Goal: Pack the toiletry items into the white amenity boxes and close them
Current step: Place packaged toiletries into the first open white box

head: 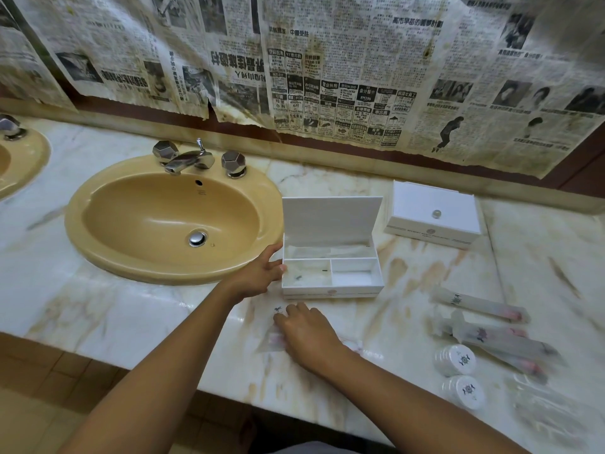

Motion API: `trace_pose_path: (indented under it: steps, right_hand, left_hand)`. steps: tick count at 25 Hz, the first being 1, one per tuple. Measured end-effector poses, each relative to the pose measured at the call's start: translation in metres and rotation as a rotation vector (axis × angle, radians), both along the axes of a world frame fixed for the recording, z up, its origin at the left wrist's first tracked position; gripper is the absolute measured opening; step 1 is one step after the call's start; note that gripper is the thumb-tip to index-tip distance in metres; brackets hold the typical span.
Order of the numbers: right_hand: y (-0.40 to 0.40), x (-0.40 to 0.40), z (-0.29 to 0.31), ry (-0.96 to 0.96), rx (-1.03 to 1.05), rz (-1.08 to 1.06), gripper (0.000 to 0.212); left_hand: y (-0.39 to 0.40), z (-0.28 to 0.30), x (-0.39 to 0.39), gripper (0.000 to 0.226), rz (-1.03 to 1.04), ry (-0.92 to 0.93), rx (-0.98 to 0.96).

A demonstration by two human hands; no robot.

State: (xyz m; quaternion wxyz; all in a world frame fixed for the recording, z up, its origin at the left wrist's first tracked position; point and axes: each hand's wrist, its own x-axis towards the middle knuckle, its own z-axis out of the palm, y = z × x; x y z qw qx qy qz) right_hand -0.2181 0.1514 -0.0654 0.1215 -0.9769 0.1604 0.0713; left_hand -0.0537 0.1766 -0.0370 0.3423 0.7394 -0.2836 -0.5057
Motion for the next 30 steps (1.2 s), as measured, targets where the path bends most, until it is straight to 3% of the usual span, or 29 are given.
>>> trace_pose_path:
  steps: [4,8,13,19,23,26,30]
  right_hand:
    - [0.001,0.0,0.007,-0.026,-0.03,-0.017,0.032]
    - [-0.008,0.003,0.017,-0.1,0.077,-0.003,0.011]
    - [-0.03,0.016,0.049,-0.145,0.036,-0.035,0.038]
    - [-0.08,0.029,0.073,-0.243,0.086,-0.191,0.026]
    - [-0.091,0.032,0.073,-0.162,0.125,-0.218,0.02]
    - [-0.091,0.034,0.062,-0.066,0.058,-0.14,0.026]
    - [-0.093,0.037,0.052,0.061,-0.043,-0.002,0.014]
  left_hand:
    - [0.0,0.001,0.0,0.054,0.001,0.006,0.003]
    - [0.0,-0.001,0.002,0.055,-0.013,0.004,0.009]
    - [-0.001,-0.003,0.004,0.056,-0.002,-0.017,0.016]
    - [-0.001,-0.012,0.008,0.058,-0.005,-0.052,0.021]
    - [-0.001,-0.01,0.007,0.052,-0.001,-0.021,-0.003]
    - [-0.001,-0.009,0.006,0.053,0.005,-0.006,-0.004]
    - [-0.001,-0.007,0.006,0.052,-0.003,0.022,-0.011]
